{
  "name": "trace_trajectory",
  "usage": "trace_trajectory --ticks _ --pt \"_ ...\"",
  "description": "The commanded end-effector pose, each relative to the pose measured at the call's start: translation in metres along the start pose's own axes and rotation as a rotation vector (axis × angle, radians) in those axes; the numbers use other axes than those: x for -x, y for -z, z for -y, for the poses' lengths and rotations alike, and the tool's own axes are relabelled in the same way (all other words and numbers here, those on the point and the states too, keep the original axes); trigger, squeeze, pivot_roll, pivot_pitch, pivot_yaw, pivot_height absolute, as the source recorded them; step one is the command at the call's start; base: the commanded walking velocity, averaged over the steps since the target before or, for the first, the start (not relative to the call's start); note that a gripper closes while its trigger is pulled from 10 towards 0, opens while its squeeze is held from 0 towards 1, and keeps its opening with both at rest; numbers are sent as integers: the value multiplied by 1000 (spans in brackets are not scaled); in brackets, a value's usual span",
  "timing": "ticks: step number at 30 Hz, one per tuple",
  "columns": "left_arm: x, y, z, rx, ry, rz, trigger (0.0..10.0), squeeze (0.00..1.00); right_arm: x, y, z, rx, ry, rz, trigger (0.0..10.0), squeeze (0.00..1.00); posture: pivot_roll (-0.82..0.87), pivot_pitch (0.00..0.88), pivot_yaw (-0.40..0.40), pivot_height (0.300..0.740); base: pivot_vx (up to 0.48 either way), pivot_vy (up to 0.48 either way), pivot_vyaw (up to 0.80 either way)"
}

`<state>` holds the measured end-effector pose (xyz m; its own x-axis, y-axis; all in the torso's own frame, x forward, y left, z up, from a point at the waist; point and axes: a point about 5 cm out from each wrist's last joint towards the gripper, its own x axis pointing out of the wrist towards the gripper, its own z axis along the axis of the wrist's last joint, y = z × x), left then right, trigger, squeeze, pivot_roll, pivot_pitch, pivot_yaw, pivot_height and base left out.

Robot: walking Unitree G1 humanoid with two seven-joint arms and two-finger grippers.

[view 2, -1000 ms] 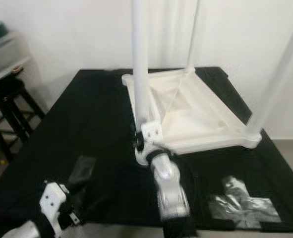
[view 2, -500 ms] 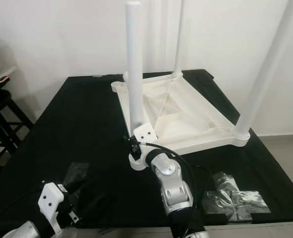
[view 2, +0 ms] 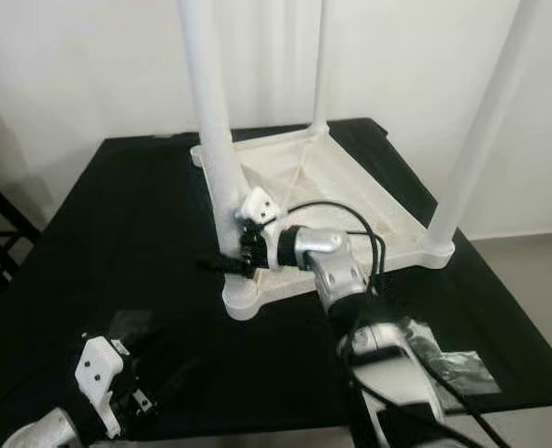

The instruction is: Building children table

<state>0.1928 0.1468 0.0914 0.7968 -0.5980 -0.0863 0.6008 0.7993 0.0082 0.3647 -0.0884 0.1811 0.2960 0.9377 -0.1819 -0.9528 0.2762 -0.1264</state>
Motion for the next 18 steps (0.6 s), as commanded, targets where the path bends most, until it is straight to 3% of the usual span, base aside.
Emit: trace_trajectory --ticks 1,10,12,13,14,15,16,17,18 --pt "0 3 1 1 -6 -11 10000 0 -5 3 -1 -1 -36 -20 0 0 -16 0 36 740 0 0 0" --pt "2 2 2 10 1 -8 10000 0 12 14 6 -1 70 -2 0 0 -31 9 40 740 0 0 0" --pt "4 2 3 12 1 -7 10000 0 22 25 5 -6 157 -11 0 0 -38 21 41 740 0 0 0" --pt "6 1 3 14 0 -6 10000 0 25 38 -1 -58 257 -16 0 0 -43 30 38 740 0 0 0" --pt "6 1 3 14 0 -6 10000 0 25 38 -1 -58 257 -16 0 0 -43 30 38 740 0 0 0" --pt "7 1 3 14 0 -6 10000 0 27 47 -6 -96 325 -23 0 0 -43 30 38 740 0 0 0" --pt "8 0 3 14 -1 -6 10000 0 30 59 -10 -89 620 -63 0 0 -56 43 38 740 0 0 0" --pt "9 0 2 14 -3 -5 10000 0 41 75 -23 -104 945 -149 0 0 -60 48 40 740 0 0 0" --pt "9 -1 2 15 -3 -4 10000 0 45 82 -40 -95 1025 -174 0 0 -59 51 50 740 0 0 0"
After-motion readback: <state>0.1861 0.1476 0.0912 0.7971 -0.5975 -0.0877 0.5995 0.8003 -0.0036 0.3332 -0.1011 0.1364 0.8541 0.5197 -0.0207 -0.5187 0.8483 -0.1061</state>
